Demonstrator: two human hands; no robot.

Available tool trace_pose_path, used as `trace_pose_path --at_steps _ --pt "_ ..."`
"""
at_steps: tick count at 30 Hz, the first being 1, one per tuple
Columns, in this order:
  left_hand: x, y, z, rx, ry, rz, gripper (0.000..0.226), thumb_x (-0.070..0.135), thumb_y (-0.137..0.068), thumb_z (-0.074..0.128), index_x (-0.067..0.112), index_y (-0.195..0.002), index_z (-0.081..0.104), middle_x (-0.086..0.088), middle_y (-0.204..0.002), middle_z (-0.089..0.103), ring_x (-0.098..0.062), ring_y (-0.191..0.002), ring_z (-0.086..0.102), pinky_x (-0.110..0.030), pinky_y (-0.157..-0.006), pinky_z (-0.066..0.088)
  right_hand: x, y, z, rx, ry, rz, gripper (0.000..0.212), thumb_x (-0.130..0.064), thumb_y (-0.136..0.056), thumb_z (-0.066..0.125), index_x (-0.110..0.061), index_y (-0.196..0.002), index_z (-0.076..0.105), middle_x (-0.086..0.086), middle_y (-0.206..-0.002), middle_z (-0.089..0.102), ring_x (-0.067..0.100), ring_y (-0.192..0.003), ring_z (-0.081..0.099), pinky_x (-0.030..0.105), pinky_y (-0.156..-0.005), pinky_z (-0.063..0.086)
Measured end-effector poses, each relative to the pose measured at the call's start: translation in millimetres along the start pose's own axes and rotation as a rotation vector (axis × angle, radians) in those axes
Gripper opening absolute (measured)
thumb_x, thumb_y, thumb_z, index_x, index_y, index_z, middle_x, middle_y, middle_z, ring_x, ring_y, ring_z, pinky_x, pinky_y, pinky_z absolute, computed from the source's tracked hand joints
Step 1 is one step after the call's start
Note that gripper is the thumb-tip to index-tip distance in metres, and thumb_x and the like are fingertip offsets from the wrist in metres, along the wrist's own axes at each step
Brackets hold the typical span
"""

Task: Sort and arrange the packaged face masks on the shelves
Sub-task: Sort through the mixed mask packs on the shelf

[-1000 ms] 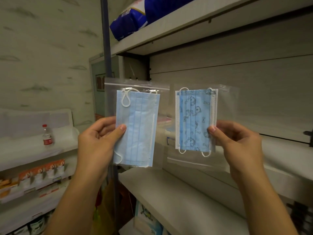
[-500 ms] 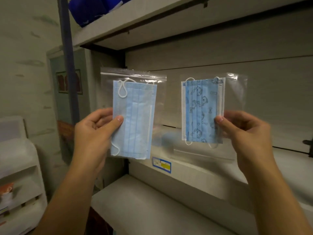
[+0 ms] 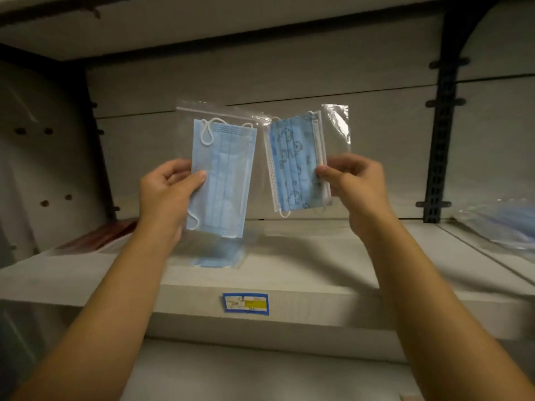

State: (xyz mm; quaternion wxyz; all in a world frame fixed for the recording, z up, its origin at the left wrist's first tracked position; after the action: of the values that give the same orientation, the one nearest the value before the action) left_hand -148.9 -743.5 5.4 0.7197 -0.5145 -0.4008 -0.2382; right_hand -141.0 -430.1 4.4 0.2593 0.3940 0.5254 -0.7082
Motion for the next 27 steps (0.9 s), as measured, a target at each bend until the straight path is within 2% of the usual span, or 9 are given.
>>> trace_pose_path --at_steps 4,7,9,11,14,16,18,22,27 --pt "-34 -38 5 -0.046 0.038 -0.067 0.016 0.005 -0.083 0.077 0.018 -0.090 0.070 0.003 -0.085 0.075 -0.007 -0.070 0.072 -0.029 -0.067 0.058 13 -15 29 -0.035 0.023 0.034 0.008 -0.006 -0.087 0.073 -0.005 -0.095 0.072 0.015 -0.098 0.075 0.030 -0.094 0.074 0.054 -0.088 0.059" --pt "-58 -59 2 -0.066 0.073 -0.121 0.013 0.004 -0.081 0.077 0.014 -0.086 0.070 -0.001 -0.080 0.074 -0.014 -0.070 0.070 -0.031 -0.069 0.056 26 -22 40 -0.022 0.049 0.059 0.008 -0.007 -0.083 0.075 -0.007 -0.091 0.072 0.016 -0.096 0.075 0.036 -0.097 0.072 0.059 -0.089 0.056" --pt "-72 -68 -2 -0.061 0.116 -0.168 0.012 0.003 -0.081 0.077 0.012 -0.086 0.071 -0.005 -0.082 0.074 -0.021 -0.076 0.072 -0.033 -0.071 0.057 33 -26 42 -0.010 0.042 0.066 0.006 -0.005 -0.084 0.074 -0.008 -0.088 0.072 0.015 -0.090 0.074 0.033 -0.090 0.073 0.053 -0.085 0.059" --pt "-81 -72 -4 -0.064 0.158 -0.203 0.011 0.003 -0.081 0.076 0.011 -0.087 0.072 -0.006 -0.084 0.075 -0.023 -0.079 0.073 -0.033 -0.069 0.058 37 -29 40 -0.007 0.021 0.063 0.007 0.000 -0.087 0.072 -0.007 -0.087 0.071 0.012 -0.083 0.072 0.022 -0.075 0.071 0.038 -0.071 0.056" --pt "-89 -73 -4 -0.078 0.140 -0.225 0.012 0.004 -0.082 0.076 0.013 -0.087 0.072 -0.003 -0.081 0.075 -0.019 -0.073 0.073 -0.030 -0.064 0.057 43 -31 33 -0.010 -0.039 0.066 0.006 0.002 -0.088 0.069 -0.004 -0.090 0.070 0.015 -0.082 0.070 0.021 -0.074 0.067 0.028 -0.066 0.052" --pt "-92 -71 -2 -0.093 0.122 -0.231 0.015 0.001 -0.082 0.074 0.016 -0.082 0.071 0.002 -0.072 0.074 -0.012 -0.063 0.071 -0.026 -0.059 0.057 45 -32 26 0.013 -0.092 0.072 0.009 0.003 -0.088 0.069 -0.005 -0.088 0.069 0.005 -0.070 0.067 0.013 -0.062 0.060 0.019 -0.052 0.044" --pt "-94 -69 2 -0.123 0.095 -0.235 0.015 0.000 -0.083 0.074 0.015 -0.084 0.071 0.001 -0.074 0.073 -0.011 -0.061 0.070 -0.024 -0.059 0.057 47 -32 23 0.018 -0.107 0.078 0.012 0.004 -0.088 0.068 -0.007 -0.085 0.068 -0.001 -0.064 0.064 0.009 -0.056 0.053 0.017 -0.046 0.037" --pt "-104 -68 9 -0.177 0.022 -0.289 0.021 -0.002 -0.082 0.075 0.006 -0.101 0.071 -0.011 -0.089 0.072 -0.022 -0.075 0.069 -0.033 -0.075 0.059 46 -27 25 -0.059 -0.088 0.079 0.014 0.006 -0.092 0.063 -0.005 -0.084 0.063 -0.007 -0.056 0.060 0.003 -0.049 0.055 0.014 -0.045 0.041" --pt "-121 -64 15 -0.313 -0.191 -0.338 0.013 -0.004 -0.078 0.078 -0.003 -0.088 0.070 -0.013 -0.074 0.066 -0.021 -0.060 0.062 -0.025 -0.055 0.050 51 -28 23 -0.077 -0.060 0.103 0.013 0.004 -0.092 0.064 -0.007 -0.085 0.064 -0.005 -0.060 0.061 0.006 -0.055 0.057 0.016 -0.050 0.045"
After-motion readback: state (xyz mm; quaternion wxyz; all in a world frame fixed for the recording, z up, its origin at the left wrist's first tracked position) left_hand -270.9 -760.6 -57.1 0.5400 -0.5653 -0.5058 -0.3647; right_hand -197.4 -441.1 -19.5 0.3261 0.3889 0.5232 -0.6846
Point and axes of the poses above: each hand's wrist, its own y-axis away from the middle knuckle, its own z-axis out of the palm, x = y × z, the point moved 7 cm from there along -y, towards the middle knuckle
